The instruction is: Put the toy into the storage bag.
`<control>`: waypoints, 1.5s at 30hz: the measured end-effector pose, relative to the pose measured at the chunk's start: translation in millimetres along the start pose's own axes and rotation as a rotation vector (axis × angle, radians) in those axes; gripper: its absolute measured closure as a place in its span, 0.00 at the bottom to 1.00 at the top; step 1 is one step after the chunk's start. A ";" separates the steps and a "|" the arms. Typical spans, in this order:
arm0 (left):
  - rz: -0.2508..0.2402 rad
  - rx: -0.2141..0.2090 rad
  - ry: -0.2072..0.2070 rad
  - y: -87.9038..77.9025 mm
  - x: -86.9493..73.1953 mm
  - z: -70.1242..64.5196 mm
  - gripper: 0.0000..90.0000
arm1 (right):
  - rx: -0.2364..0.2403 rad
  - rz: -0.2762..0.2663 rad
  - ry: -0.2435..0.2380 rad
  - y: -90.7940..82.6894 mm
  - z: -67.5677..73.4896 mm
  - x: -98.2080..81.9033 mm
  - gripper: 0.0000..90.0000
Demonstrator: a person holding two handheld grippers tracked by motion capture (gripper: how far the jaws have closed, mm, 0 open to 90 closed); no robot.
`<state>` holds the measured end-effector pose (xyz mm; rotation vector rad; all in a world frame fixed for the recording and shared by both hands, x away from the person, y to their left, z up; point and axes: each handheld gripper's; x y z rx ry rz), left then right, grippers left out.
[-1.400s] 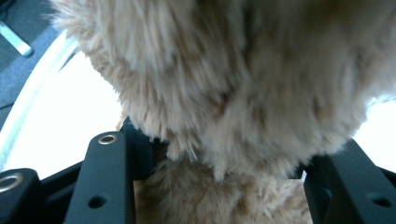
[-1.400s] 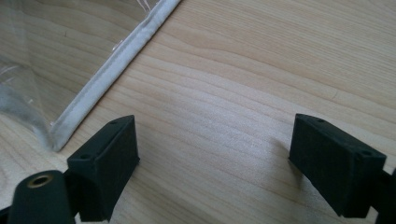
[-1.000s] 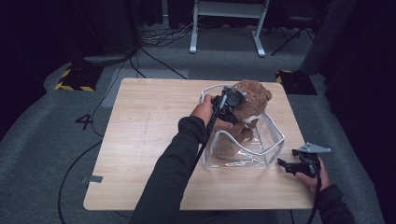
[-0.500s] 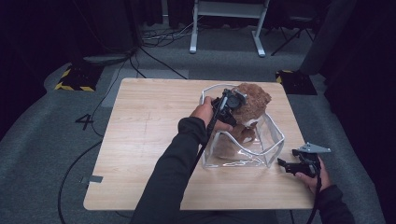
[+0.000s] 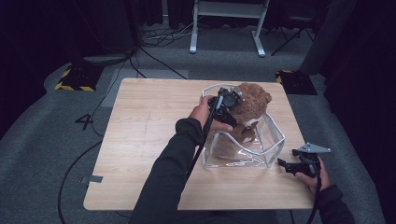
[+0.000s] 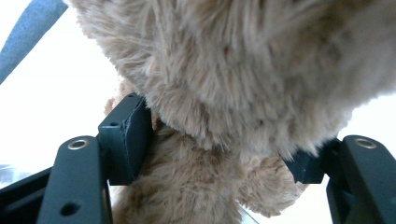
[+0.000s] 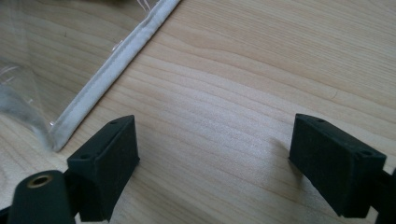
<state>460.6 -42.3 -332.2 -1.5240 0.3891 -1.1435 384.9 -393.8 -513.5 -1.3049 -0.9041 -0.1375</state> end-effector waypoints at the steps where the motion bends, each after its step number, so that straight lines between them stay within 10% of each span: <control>1: -0.007 0.003 -0.003 -0.5 -0.6 0.0 0.36 | 0.000 0.000 0.000 0.0 0.0 0.0 0.17; 45: -0.209 -0.005 -0.071 -47.8 -39.1 9.9 0.27 | 0.000 0.000 0.000 0.0 0.0 0.0 0.17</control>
Point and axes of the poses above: each handheld gripper's, and its own axes: y roughly forward along the jaws, x roughly out of its top, z roughly to its left, and after that the axes turned 8 degrees about z, right-handed
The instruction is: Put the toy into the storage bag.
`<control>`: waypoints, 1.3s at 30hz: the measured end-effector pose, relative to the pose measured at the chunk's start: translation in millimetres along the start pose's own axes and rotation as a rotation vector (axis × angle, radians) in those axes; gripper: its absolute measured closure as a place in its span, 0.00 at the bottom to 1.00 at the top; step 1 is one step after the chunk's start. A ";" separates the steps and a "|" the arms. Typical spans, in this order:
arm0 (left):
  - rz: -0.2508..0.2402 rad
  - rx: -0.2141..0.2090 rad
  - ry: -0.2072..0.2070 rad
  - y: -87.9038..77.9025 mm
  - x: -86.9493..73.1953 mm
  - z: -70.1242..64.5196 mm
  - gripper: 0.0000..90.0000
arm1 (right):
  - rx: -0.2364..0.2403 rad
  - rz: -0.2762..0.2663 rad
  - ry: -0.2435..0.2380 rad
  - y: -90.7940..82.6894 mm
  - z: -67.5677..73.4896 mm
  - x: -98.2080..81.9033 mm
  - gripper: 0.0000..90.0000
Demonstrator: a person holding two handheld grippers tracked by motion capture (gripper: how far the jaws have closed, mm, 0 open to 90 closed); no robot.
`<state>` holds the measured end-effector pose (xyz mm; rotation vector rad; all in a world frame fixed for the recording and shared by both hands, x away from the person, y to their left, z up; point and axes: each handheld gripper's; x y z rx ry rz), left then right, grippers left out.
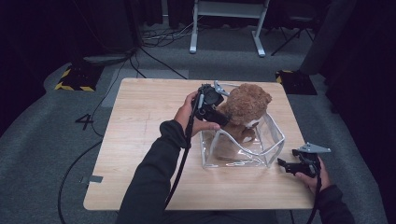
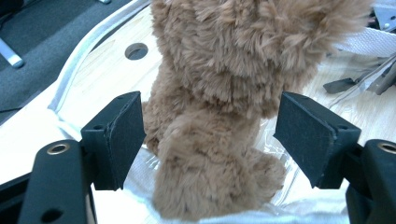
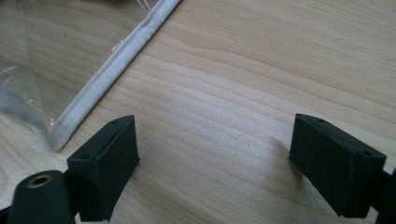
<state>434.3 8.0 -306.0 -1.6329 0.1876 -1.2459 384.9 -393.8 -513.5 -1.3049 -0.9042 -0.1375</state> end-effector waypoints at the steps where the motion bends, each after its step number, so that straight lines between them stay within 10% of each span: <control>1: -0.001 0.002 -0.002 -1.2 -1.0 0.4 0.27 | 0.000 0.000 0.000 0.0 0.0 0.0 0.17; 39: -0.040 0.060 -0.020 -41.1 -61.7 14.5 0.23 | 0.000 0.000 0.000 0.0 0.0 0.0 0.17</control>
Point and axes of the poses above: each handheld gripper's, and its own axes: y roughly forward along the jaws, x roughly out of its top, z roughly to its left, and after that the axes turned 8 degrees about z, right-handed
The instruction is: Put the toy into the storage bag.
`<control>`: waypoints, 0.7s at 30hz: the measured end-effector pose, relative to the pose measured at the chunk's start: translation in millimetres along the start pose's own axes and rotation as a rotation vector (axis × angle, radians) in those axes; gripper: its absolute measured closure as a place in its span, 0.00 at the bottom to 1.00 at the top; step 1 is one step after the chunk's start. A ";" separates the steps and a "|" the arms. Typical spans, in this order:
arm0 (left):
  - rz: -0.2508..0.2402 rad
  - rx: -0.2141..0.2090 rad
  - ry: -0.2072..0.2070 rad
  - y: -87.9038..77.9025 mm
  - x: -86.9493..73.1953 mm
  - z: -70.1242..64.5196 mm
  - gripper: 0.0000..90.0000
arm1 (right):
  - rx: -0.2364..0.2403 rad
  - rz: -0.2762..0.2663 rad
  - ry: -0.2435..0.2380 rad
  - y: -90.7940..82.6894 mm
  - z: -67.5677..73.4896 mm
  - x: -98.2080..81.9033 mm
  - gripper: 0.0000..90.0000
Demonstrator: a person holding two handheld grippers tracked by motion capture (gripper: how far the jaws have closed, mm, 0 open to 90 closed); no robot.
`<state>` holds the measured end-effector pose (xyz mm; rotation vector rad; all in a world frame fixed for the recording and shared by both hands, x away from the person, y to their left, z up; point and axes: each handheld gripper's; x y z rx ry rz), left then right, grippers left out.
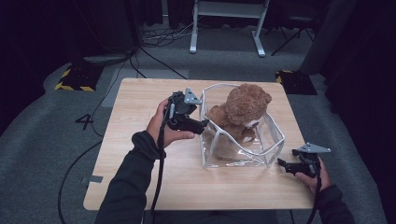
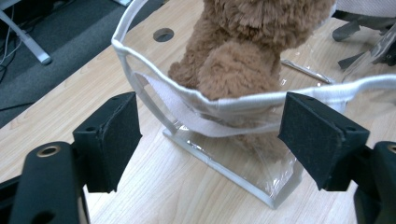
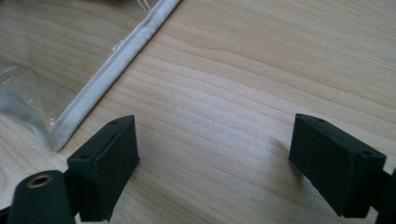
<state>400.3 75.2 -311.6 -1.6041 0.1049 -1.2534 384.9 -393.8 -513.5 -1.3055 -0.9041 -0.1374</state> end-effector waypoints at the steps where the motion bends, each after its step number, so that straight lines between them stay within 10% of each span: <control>1: 0.000 0.000 0.000 0.0 0.0 0.0 0.23 | 0.000 0.000 0.000 0.0 0.0 0.0 0.17; 21: 0.023 0.054 0.013 7.6 -39.2 5.4 0.20 | 0.001 0.000 0.001 0.0 0.1 0.0 0.17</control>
Point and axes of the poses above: each handheld gripper's, and its own axes: y roughly forward along the jaws, x roughly out of its top, z roughly to its left, and after that the axes turned 8 degrees about z, right-handed
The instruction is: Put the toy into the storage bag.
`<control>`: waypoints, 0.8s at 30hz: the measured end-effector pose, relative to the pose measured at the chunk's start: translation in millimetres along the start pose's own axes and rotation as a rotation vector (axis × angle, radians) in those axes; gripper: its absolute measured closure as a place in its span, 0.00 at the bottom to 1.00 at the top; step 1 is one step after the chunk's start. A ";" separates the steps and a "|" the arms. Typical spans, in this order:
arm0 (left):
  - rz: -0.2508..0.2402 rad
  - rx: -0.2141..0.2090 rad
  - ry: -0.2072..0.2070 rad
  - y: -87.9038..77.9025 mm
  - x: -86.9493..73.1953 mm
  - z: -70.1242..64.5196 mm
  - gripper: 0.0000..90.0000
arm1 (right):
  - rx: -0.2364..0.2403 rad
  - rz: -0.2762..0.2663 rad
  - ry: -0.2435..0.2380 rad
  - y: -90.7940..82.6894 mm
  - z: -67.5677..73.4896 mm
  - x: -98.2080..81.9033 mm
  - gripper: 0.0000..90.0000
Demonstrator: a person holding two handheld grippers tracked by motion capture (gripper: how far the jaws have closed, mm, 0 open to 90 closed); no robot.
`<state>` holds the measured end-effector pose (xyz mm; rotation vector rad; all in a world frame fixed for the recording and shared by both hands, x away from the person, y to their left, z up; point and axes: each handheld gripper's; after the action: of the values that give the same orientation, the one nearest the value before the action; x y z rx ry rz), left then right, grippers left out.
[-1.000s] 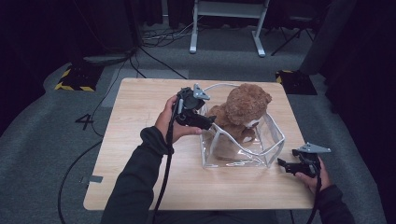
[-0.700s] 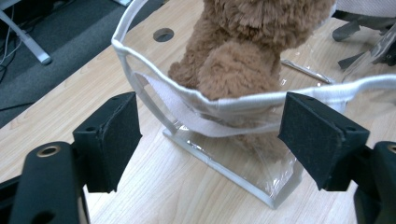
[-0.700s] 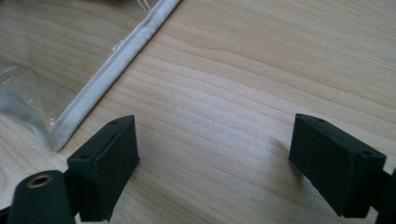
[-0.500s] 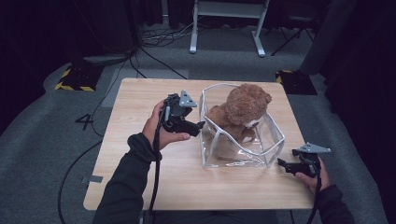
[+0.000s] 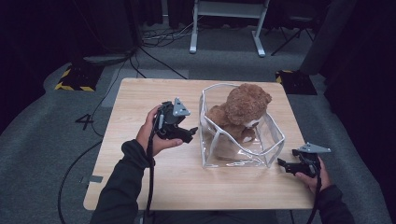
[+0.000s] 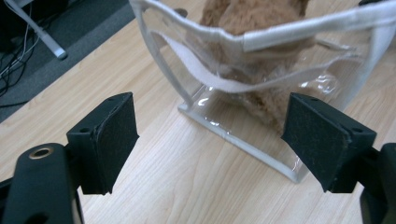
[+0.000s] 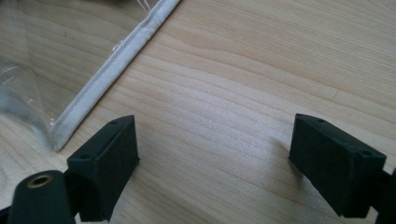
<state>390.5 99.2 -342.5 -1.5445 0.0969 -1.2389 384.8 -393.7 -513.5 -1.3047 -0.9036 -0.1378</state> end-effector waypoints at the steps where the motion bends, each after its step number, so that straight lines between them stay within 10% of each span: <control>1: 0.007 0.001 0.003 1.2 -2.1 0.1 0.20 | 0.000 0.000 0.000 0.0 0.0 0.0 0.17; 24: 0.110 0.029 -0.009 37.6 -58.5 4.7 0.20 | 0.000 0.000 0.000 0.0 0.0 0.0 0.17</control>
<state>387.1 124.0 -407.5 -1.5002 0.1555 -1.1423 384.9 -393.7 -513.5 -1.3049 -0.9038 -0.1377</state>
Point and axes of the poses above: each handheld gripper's, and its own axes: y roughly forward along the jaws, x roughly out of its top, z roughly to its left, and after that the axes turned 8 degrees about z, right-handed
